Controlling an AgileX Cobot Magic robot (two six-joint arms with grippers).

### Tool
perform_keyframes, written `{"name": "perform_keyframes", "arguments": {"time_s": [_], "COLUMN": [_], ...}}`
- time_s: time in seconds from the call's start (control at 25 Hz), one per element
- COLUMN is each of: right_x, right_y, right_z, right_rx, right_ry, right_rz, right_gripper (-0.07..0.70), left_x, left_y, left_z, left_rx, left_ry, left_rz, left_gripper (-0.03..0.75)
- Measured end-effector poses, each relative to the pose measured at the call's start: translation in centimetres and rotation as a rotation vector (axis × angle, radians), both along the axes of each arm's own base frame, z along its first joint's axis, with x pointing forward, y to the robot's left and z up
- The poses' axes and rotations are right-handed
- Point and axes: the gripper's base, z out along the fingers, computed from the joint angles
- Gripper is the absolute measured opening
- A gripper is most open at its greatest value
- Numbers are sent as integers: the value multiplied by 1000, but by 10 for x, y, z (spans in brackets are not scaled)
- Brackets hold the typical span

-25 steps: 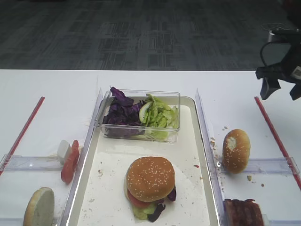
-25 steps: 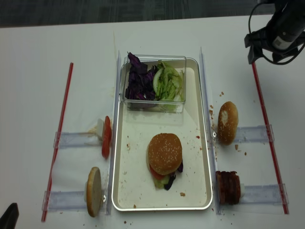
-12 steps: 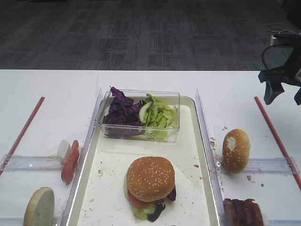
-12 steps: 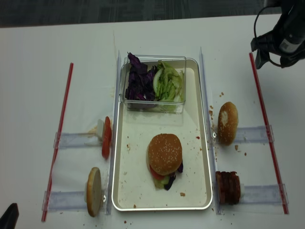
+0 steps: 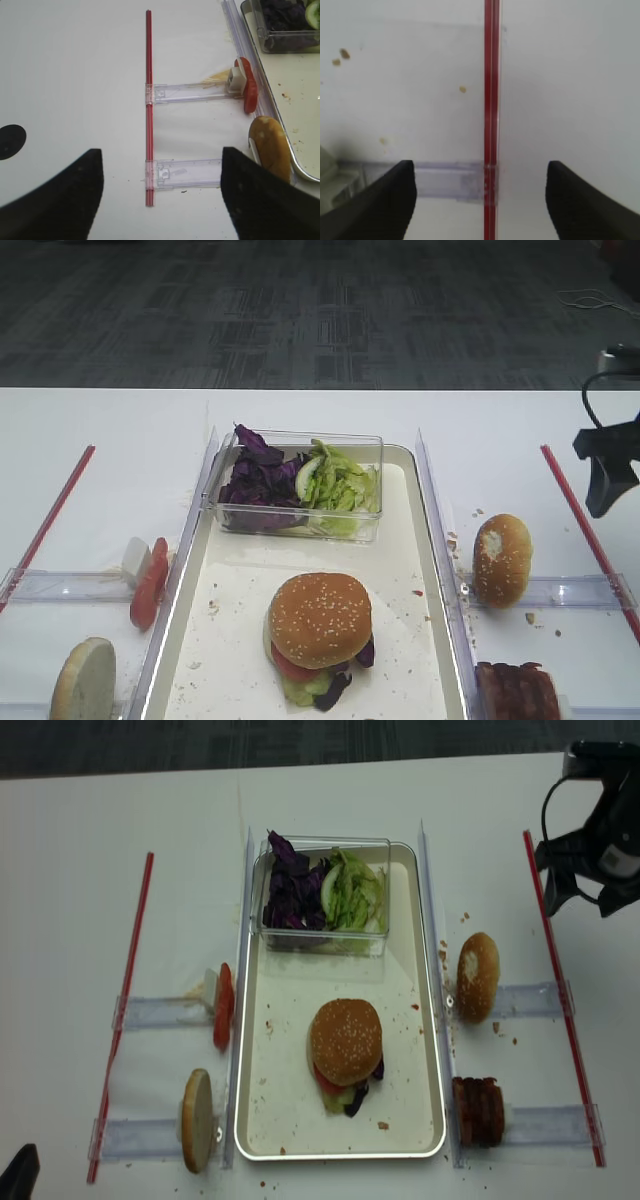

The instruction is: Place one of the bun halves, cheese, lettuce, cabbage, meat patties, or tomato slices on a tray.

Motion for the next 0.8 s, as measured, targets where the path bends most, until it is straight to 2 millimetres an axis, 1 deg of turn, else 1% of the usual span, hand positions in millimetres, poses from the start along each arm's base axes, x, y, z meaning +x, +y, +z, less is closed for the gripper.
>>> {"name": "perform_keyframes", "arguments": {"time_s": [0.16, 0.28, 0.52, 0.8], "right_x": [-47, -86, -155, -222], "right_y": [4, 7, 12, 18], "right_z": [4, 12, 36, 54], "right_rx": [1, -16, -49, -69], "right_ry": [26, 12, -128, -311], "right_rz": [1, 9, 17, 4], "right_gripper": [570, 549, 540, 540], "left_x": [0, 0, 0, 0], "left_y": [0, 0, 0, 0], "left_z": [0, 0, 0, 0], "left_rx": [0, 0, 0, 0], "left_ry": [0, 0, 0, 0], "left_rz": [0, 0, 0, 0], "left_gripper": [491, 491, 491, 491]}}
